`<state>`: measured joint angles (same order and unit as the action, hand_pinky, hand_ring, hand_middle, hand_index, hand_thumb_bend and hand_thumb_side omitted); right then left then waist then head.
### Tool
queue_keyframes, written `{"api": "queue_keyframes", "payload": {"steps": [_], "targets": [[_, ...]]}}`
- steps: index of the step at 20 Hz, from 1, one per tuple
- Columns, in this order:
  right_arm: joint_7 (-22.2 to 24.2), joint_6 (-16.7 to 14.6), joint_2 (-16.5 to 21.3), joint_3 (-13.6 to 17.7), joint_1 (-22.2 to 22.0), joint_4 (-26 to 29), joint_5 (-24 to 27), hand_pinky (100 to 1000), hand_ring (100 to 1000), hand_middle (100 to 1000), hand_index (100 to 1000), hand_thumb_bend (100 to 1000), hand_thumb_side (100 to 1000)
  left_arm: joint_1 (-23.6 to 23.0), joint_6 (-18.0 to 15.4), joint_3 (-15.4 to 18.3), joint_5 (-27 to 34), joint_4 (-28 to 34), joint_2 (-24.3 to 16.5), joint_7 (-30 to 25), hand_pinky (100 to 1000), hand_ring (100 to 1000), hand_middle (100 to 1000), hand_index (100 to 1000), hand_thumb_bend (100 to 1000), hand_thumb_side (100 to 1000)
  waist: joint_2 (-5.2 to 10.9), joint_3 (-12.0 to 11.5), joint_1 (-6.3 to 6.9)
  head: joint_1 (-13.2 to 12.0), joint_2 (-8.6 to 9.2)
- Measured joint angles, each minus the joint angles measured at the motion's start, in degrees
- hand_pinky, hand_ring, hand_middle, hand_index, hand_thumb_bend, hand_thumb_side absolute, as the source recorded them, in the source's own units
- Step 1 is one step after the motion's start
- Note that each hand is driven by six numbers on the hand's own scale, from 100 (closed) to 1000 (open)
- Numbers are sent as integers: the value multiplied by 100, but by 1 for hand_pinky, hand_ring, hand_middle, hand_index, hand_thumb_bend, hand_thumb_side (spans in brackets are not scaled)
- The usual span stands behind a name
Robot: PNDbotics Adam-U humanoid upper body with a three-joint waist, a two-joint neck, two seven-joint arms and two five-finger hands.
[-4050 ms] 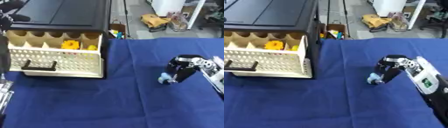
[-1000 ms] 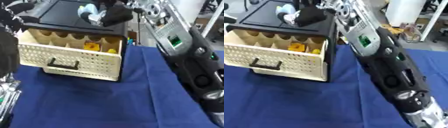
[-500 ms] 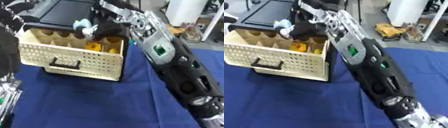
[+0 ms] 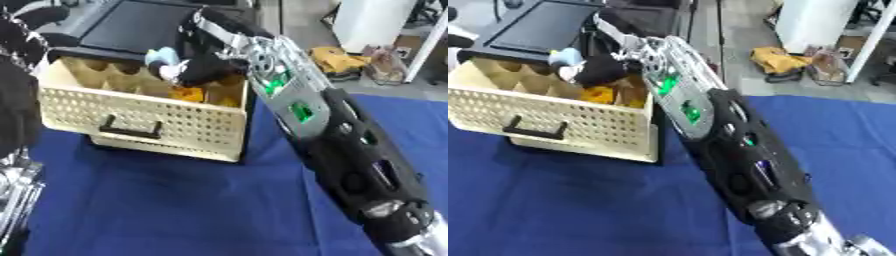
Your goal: Pick up objects from table and place into drawer.
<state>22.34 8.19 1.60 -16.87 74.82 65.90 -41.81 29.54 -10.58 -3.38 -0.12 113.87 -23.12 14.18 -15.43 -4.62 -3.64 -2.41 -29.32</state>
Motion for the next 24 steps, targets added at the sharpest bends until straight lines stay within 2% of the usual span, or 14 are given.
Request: {"api": "queue_keyframes", "payload": {"steps": [4,7,16,24], "targets": [[90,-104,-35,34,17,-66,-48,742,869,370,705,533,571,0,5,-3,0,0,1,-20,628,755,769,901,217,1000,-6,-2,2,6,2],[190,-151,-38,64,30,-91,-71,751,883,390,738,574,584,0,9,-16,0,0,2,-33,627,755,769,901,217,1000,-6,-2,3,6,3],[215,-161,-68,104,31,-82,-116,752,882,380,727,562,582,0,9,-34,0,0,26,-47,624,754,769,901,216,1000,-10,1,3,6,18],[-69,-32,-65,190,-56,237,29,742,872,372,710,540,619,-10,13,-34,-14,0,43,-59,618,751,764,898,206,1000,-17,31,3,-3,20]]}}
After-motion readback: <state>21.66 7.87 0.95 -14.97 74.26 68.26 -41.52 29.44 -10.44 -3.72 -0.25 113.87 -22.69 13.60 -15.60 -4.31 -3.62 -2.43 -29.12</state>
